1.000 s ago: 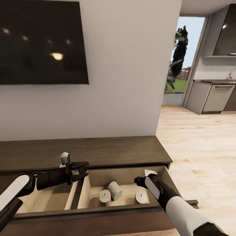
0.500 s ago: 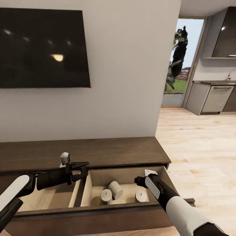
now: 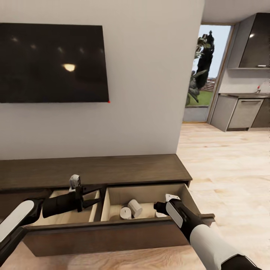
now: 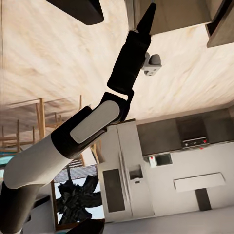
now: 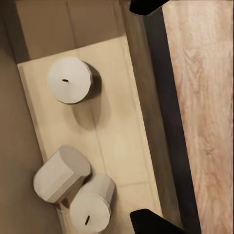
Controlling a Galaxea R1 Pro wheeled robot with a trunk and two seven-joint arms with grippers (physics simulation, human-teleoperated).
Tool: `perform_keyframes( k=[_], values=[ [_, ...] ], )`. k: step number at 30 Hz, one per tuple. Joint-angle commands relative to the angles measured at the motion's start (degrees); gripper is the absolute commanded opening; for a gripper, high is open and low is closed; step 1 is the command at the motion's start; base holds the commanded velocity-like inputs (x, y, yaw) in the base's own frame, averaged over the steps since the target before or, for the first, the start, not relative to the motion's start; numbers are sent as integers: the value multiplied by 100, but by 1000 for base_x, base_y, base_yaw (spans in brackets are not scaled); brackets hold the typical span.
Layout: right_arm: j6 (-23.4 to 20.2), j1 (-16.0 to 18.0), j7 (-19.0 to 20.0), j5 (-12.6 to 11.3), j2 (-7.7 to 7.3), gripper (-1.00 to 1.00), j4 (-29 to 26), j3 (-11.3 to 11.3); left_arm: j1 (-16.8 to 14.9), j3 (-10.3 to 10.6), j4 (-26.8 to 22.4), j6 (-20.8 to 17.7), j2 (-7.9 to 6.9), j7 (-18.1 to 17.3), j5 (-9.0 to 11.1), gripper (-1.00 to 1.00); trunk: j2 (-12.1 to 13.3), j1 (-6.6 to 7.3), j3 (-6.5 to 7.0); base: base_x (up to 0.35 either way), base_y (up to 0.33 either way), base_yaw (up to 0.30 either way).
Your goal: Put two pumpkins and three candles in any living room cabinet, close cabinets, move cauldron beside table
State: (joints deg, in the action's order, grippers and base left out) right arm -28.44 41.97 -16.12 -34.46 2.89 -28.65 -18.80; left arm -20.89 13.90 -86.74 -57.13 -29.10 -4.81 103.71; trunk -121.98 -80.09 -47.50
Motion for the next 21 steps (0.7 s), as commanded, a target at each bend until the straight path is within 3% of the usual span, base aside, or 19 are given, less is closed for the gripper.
perform_keyframes(
  k=[1, 15, 18, 21],
  values=[
    [-13, 4, -52, -61, -6, 100, -9, -36, -4, 11, 5, -2, -2, -45, -42, 100, 39, 27, 13, -327, 79, 0],
    [-4, 4, -40, -60, -8, 100, -10, -36, -4, 44, 18, 19, 30, 40, -120, 100, 600, 334, 264, -327, 68, 0],
    [-4, 4, -40, -58, -8, 100, -9, -40, -7, 35, 25, 30, 54, 358, -129, 100, 720, 400, 318, -328, 7, 0],
    [-6, 4, -40, -57, -12, 100, -9, -43, -11, 11, 76, 42, 108, 995, -131, 100, 841, 466, 372, -328, 2, 0]
  ],
)
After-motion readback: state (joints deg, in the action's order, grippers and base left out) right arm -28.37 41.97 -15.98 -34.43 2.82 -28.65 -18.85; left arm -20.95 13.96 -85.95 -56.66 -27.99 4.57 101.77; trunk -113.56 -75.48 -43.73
